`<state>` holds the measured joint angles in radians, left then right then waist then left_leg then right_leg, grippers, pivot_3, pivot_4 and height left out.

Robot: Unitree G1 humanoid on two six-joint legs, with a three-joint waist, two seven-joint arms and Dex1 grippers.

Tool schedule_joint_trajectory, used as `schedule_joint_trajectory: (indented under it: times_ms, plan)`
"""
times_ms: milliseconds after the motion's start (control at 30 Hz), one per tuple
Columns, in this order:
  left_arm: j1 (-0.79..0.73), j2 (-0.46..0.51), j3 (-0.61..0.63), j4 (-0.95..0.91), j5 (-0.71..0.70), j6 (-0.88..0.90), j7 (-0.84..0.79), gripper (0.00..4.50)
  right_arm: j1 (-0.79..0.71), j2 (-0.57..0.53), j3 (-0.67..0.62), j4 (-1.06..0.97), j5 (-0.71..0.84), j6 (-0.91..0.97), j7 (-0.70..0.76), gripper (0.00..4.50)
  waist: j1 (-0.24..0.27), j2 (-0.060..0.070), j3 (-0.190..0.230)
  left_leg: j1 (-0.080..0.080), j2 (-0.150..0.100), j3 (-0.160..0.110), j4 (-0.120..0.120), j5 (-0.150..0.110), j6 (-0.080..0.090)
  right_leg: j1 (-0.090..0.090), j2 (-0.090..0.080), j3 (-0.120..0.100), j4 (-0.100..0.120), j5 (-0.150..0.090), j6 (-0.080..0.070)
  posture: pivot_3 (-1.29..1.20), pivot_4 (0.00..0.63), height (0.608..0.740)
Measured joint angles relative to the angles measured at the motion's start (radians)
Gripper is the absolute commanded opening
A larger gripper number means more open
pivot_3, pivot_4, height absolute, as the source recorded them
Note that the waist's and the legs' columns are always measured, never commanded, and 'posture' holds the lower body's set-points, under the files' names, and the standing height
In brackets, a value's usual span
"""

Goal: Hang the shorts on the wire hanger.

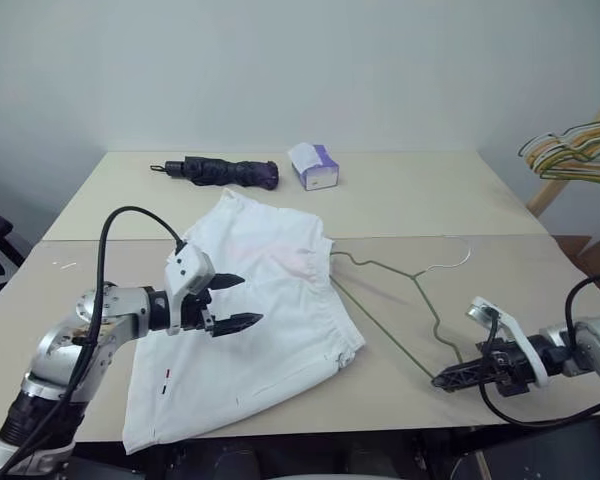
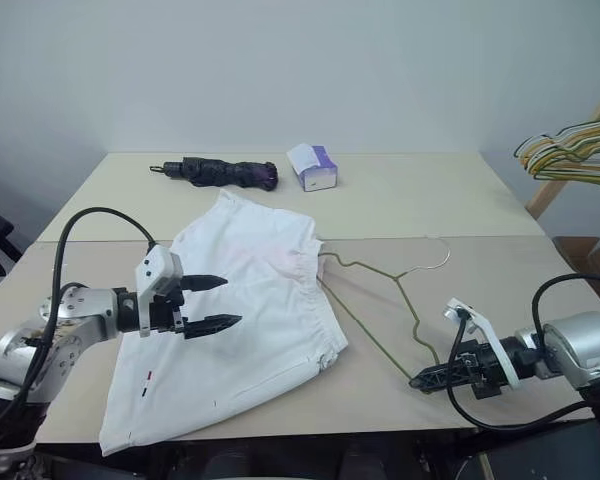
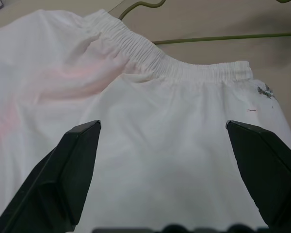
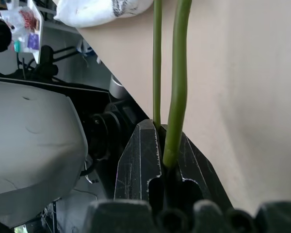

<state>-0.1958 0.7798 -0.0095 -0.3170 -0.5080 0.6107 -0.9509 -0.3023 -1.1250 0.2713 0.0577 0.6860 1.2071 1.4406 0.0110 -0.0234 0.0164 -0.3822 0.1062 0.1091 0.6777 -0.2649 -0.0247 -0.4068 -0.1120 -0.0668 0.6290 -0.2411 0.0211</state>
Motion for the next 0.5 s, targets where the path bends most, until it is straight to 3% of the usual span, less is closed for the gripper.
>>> schedule_joint_trajectory:
  times_ms: [500]
  plan:
    - [-0.005,-0.034,-0.017,-0.003,0.034,0.000,0.021,4.46,-0.350,0.159,0.251,0.324,-0.166,-0.035,0.110,0.00,0.002,0.000,0.000,-0.001,0.000,0.000,0.000,0.000,0.000,0.000,0.000,0.000,0.001,0.000,0.000,0.07,0.000,0.740]
